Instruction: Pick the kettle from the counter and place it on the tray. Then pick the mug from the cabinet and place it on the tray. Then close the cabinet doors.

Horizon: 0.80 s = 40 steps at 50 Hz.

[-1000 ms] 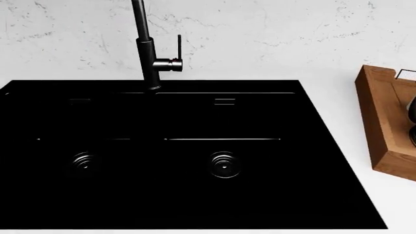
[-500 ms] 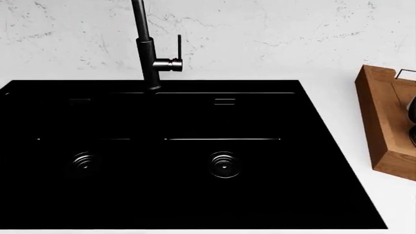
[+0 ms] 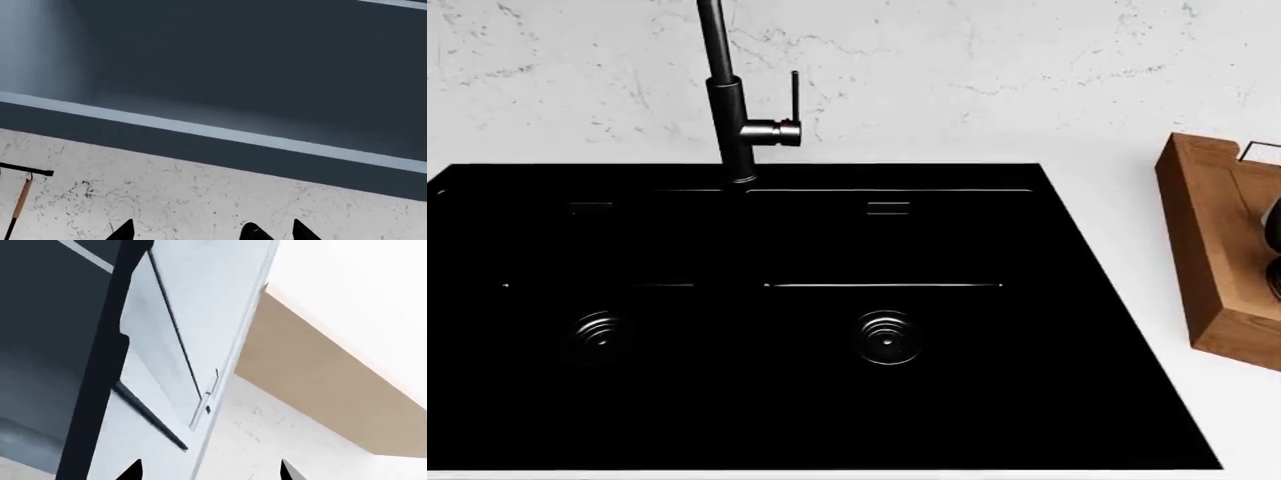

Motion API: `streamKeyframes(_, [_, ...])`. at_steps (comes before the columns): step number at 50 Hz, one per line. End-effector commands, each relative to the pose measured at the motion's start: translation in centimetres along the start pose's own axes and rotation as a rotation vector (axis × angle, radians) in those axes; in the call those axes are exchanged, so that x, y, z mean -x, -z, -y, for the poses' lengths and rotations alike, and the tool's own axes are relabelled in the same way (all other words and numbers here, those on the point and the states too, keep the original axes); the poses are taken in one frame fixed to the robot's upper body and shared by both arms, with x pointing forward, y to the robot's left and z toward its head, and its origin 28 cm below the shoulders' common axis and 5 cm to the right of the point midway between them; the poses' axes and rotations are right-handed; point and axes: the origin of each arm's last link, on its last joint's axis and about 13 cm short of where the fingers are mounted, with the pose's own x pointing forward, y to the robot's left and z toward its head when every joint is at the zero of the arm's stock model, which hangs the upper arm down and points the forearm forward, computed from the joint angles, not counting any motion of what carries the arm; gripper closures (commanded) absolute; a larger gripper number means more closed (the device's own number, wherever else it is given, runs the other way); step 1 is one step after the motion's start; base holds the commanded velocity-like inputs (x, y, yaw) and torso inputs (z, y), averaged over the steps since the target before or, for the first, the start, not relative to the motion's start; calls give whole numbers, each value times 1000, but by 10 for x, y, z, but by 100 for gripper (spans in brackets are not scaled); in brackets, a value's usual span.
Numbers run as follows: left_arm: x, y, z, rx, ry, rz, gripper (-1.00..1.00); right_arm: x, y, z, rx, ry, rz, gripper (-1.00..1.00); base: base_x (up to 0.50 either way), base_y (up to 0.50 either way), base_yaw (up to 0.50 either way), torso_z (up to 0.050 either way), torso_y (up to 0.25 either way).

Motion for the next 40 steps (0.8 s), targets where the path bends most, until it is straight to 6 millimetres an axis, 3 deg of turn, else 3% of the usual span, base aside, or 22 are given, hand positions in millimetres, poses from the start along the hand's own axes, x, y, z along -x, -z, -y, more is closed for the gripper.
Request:
streamKeyframes(1, [1,0,-3,3,-6,1,-100,-29,-47,23,-231,181,117,-100,0,0,0,0,0])
streamKeyframes(16, [2,-2,-5,5,-13,4,-100,-61,-49,-2,-389,20,104,-100,0,0,0,1,1])
streamKeyframes(29, [2,-1,-8,6,-18,3,-100,-91,-31,-45,-664,-207,1,-100,0,0,0,1,0])
streamKeyframes(40, [3,0,-10,5,-26,3,-100,-112,-11,-76,-730,-288,-69,-100,0,0,0,1,0])
